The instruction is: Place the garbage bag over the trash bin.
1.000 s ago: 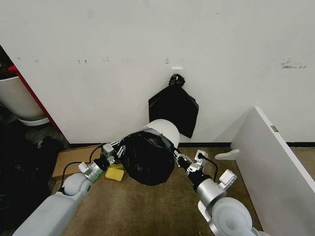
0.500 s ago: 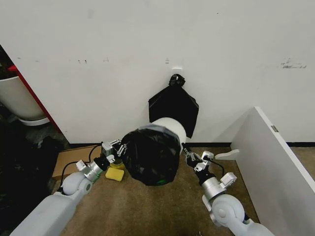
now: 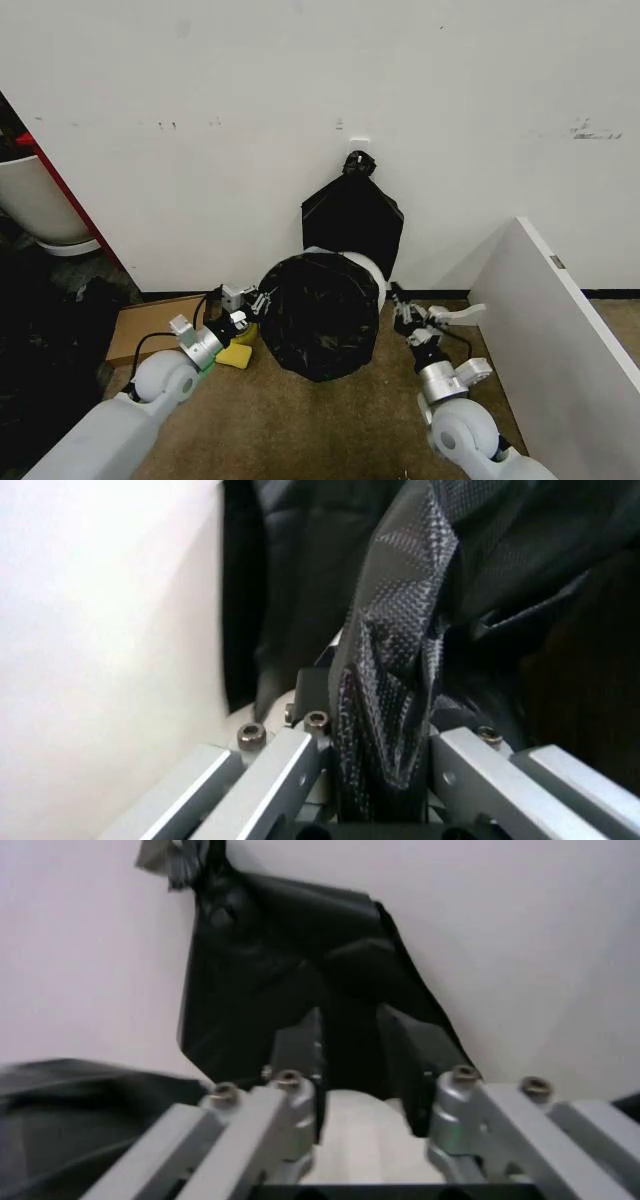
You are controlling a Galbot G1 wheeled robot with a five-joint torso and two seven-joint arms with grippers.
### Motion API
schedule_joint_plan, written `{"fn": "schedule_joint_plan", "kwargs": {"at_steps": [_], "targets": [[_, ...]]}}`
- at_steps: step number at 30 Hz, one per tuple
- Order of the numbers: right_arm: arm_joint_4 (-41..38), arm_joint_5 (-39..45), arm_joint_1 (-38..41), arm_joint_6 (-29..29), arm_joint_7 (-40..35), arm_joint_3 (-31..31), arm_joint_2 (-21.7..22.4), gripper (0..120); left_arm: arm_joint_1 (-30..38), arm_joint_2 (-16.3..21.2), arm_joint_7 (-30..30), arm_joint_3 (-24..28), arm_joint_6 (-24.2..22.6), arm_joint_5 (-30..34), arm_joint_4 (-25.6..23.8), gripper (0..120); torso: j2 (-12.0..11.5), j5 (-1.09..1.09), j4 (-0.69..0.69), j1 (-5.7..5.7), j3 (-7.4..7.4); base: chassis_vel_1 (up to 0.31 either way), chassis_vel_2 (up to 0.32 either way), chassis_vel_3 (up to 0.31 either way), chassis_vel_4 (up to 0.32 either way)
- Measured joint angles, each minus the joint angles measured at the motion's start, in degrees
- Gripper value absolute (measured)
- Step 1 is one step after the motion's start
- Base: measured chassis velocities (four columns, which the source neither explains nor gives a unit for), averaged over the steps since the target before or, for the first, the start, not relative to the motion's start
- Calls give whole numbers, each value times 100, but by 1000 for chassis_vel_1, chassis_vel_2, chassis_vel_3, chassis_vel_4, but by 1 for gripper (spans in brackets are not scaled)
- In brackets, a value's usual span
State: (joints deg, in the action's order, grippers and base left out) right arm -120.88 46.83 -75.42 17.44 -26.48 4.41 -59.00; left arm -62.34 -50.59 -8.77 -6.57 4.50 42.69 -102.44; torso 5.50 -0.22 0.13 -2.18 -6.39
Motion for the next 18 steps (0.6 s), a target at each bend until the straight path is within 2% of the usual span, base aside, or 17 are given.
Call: {"fn": "schedule_joint_plan", "kwargs": {"at_steps": [5, 6, 8, 13, 14, 18], "targets": [[-699, -915, -352, -289, -223, -381, 75, 46, 5, -220, 967, 306, -639, 27, -397, 1, 0, 0, 0, 0, 1, 0, 0, 0, 0], [-699, -915, -352, -289, -223, -381, 75, 46, 5, -220, 967, 306, -639, 27, -397, 1, 0, 0, 0, 0, 1, 0, 0, 0, 0], [-753, -1580, -508, -413, -245, -664, 130, 50, 42, -304, 1229, 544, -793, 45, -496, 1, 0, 0, 0, 0, 0, 0, 0, 0, 0], [-420, -2854, -634, -598, -264, -1383, 227, 28, 106, -547, 1545, 942, -807, -150, -511, 1, 0, -1, 0, 0, 0, 0, 0, 0, 0], [-420, -2854, -634, -598, -264, -1383, 227, 28, 106, -547, 1545, 942, -807, -150, -511, 1, 0, -1, 0, 0, 0, 0, 0, 0, 0], [-245, -3017, -396, -1396, -828, -1739, 116, 12, 120, -689, 1557, 1113, -479, -710, -334, 1, 0, -1, 1, 0, 0, 0, 0, 0, 0]]}}
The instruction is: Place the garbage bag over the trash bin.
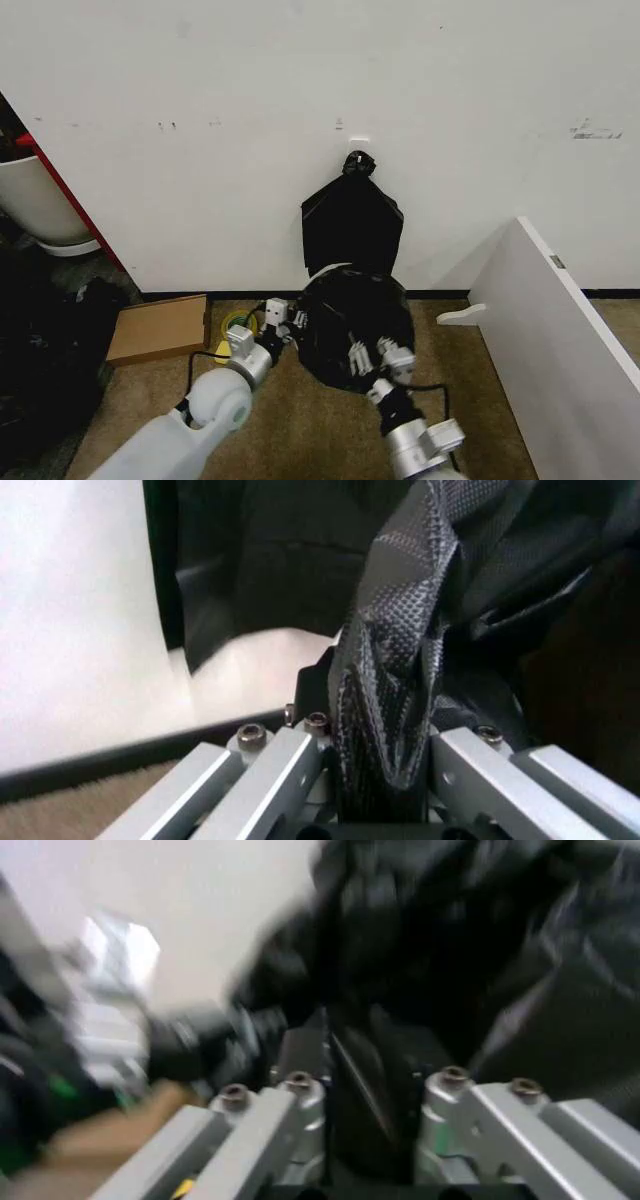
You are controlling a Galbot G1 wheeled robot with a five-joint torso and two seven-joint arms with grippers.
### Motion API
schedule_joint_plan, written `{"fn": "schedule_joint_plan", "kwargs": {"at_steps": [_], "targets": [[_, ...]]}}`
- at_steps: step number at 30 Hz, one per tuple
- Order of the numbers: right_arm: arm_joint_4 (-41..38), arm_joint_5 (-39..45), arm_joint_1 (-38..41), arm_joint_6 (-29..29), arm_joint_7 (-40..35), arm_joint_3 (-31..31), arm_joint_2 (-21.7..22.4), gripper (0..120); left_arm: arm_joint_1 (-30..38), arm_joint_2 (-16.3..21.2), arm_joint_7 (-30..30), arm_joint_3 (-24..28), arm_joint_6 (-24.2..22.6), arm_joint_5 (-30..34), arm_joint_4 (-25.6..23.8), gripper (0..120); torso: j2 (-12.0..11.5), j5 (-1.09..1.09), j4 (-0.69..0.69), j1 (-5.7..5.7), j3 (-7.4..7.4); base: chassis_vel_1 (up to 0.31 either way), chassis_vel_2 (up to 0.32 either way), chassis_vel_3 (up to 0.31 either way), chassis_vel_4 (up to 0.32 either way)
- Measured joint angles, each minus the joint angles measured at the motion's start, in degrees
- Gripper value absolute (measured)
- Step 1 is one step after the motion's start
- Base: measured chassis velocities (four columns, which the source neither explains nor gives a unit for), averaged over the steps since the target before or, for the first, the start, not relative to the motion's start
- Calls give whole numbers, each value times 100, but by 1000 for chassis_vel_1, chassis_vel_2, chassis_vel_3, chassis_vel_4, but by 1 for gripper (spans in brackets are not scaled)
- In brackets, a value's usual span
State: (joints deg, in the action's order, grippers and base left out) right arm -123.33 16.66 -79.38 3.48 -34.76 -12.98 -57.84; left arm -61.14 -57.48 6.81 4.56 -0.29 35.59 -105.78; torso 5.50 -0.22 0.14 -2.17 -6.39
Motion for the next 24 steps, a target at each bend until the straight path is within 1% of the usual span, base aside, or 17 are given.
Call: {"fn": "schedule_joint_plan", "kwargs": {"at_steps": [2, 5, 9, 10, 11, 13, 17, 19, 22, 24], "targets": [[8, 262, 219, -618, -441, -106, -94, 3, 1, -10, -51, 65, 231, -353, 84, 1, 0, 1, -2, 0, -1, 0, 0, 0, 0], [4, 426, 287, -778, -550, -125, -127, 0, 1, -10, -77, 87, 322, -484, 105, 1, 0, 1, -2, 0, -1, 0, 0, 0, 0], [-21, 700, 391, -962, -679, -138, -183, 0, 1, -12, -105, 112, 433, -636, 127, 1, 0, 1, -1, 0, 0, 0, 0, 0, 0], [-51, 940, 486, -1088, -762, -140, -233, 0, 1, -15, -129, 130, 513, -748, 141, 1, 0, 1, -1, 0, -1, 0, 0, 0, 0], [-51, 940, 486, -1088, -762, -140, -233, 0, 1, -15, -129, 130, 513, -748, 141, 1, 0, 1, -1, 0, -1, 0, 0, 0, 0], [-82, 1285, 616, -1240, -851, -144, -303, 0, 1, -23, -159, 155, 591, -859, 154, 1, 0, 1, -2, 0, -1, 0, 0, 0, 0], [34, 1713, 923, -1565, -1064, -162, -463, 0, 2, -42, -187, 189, 664, -908, 165, 1, 0, 1, -1, 0, -1, 0, 0, 0, 0], [103, 1755, 999, -1659, -1135, -171, -503, 0, 2, -42, -197, 192, 679, -908, 165, 1, 0, 1, -1, 0, -1, 0, 0, 0, 0], [429, 1994, 1317, -2255, -1623, -190, -673, 0, -39, -33, -225, 200, 725, -955, 136, 1, 0, 1, -1, 0, -1, 0, 0, 0, 0], [641, 2362, 1577, -2710, -1960, -151, -772, 0, -75, -6, -233, 195, 749, -1013, 73, 1, 0, 2, -1, 0, -1, 0, 0, 0, 0]]}}
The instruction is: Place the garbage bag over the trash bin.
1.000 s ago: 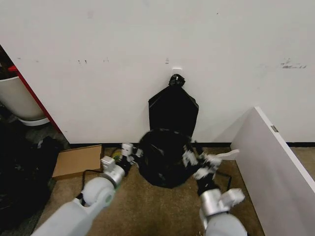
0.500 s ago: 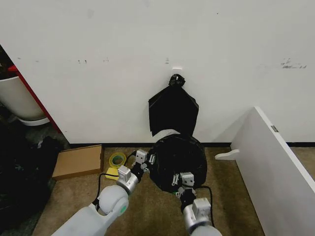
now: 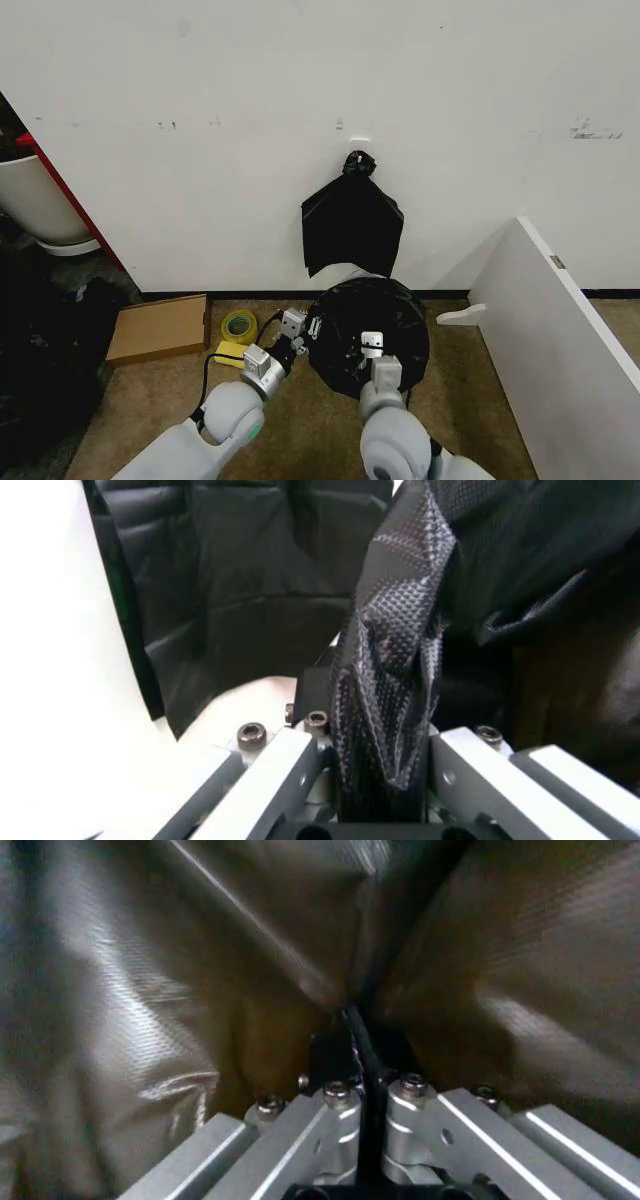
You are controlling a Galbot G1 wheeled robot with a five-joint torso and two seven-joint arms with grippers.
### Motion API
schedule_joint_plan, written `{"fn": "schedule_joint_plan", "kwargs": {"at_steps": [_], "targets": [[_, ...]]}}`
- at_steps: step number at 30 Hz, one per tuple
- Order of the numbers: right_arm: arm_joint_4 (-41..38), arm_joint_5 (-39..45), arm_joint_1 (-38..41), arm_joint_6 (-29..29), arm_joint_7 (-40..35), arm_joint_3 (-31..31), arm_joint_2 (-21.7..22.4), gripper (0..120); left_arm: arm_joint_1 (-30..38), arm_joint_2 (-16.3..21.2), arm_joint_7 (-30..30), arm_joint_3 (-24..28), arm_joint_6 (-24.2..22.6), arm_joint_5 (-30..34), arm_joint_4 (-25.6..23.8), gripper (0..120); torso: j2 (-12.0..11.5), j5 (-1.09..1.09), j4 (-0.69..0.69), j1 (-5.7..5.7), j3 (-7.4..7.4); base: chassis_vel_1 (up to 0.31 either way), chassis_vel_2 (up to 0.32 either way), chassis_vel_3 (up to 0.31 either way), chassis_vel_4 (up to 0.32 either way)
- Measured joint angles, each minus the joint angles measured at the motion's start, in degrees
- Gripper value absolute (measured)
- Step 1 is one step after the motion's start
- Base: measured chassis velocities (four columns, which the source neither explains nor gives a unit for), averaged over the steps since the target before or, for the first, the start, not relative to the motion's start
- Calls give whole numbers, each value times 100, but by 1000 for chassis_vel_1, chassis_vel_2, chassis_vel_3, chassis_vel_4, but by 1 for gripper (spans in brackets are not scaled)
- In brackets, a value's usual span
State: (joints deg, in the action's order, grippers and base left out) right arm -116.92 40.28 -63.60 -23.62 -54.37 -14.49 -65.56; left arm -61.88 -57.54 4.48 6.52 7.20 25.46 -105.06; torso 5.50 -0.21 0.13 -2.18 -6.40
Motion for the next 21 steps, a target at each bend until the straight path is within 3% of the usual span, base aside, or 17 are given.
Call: {"fn": "schedule_joint_plan", "kwargs": {"at_steps": [5, 21], "targets": [[459, 341, 397, -436, -253, 101, -134, 0, -95, 51, -35, -20, 99, -199, -111, 1, 0, 0, 0, 0, 0, 0, 0, 0, 0], [1494, -527, 591, -368, -144, 584, -136, 0, -130, 126, -66, 4, 144, -268, -235, 1, 0, -1, 0, 0, 1, 0, 0, 0, 0]]}}
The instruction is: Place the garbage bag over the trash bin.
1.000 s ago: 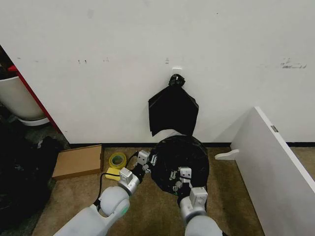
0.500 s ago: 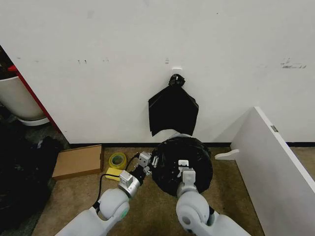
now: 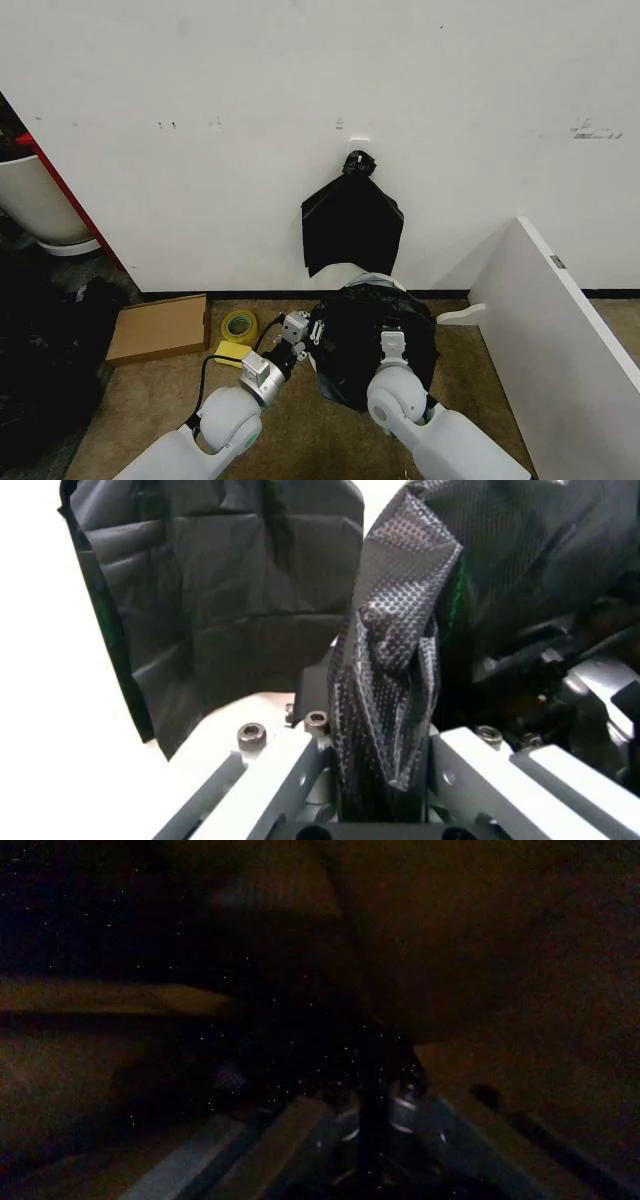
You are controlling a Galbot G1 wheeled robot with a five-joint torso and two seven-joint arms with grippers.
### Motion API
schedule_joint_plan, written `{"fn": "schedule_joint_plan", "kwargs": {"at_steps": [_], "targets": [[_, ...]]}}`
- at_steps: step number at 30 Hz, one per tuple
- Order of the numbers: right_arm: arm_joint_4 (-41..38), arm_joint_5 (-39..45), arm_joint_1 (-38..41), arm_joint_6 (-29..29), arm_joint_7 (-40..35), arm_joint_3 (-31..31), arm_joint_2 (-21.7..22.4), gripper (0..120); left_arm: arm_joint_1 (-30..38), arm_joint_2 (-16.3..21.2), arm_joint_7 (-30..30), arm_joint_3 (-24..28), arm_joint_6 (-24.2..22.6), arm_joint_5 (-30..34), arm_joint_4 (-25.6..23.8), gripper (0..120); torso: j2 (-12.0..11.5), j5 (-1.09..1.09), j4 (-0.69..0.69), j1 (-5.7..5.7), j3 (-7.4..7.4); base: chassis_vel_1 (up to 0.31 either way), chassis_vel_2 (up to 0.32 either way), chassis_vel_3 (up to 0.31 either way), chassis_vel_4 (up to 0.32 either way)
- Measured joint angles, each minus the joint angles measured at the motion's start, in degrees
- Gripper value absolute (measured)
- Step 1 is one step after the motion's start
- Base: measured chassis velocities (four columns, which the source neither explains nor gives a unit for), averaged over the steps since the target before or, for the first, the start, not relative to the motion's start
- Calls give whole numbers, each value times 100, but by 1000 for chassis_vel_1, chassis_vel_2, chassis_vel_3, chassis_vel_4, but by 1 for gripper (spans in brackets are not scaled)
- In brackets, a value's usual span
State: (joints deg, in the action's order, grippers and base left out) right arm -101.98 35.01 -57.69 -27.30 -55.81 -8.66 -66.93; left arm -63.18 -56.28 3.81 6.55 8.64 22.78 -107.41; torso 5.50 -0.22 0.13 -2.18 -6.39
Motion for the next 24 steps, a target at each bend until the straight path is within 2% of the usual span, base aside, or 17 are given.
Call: {"fn": "schedule_joint_plan", "kwargs": {"at_steps": [7, 11, 13, 18, 22, 24], "targets": [[-466, -190, -216, 50, 55, -69, 96, 0, 9, 8, 7, -24, 0, -2, 72, 1, 0, 0, 0, 0, 0, 0, 0, 0, 0], [-804, 15, -334, 218, 218, -173, 106, 0, 3, -21, 7, -7, 5, -16, 87, 1, 0, 1, 1, 1, 0, 0, 0, 0, 0], [-724, 136, -270, 217, 232, -180, 44, 0, -9, -39, -12, 9, 23, -43, 86, 1, 0, 1, 0, 1, 0, 0, 0, 0, 0], [-573, 854, -73, -228, -147, -45, -52, 0, -19, -21, -95, -9, 181, -218, 98, 1, 0, 1, 0, 1, 0, 0, 0, 0, 0], [-815, 1969, 20, -848, -652, 28, -53, 0, -39, 11, -175, -97, 378, -438, 135, 1, 0, 1, 0, 1, 0, 0, 0, 0, 0], [-868, 2157, 38, -987, -778, 27, -64, 0, -42, 9, -189, -113, 412, -494, 143, 1, 0, 1, 0, 1, 0, 0, 0, 0, 0]]}}
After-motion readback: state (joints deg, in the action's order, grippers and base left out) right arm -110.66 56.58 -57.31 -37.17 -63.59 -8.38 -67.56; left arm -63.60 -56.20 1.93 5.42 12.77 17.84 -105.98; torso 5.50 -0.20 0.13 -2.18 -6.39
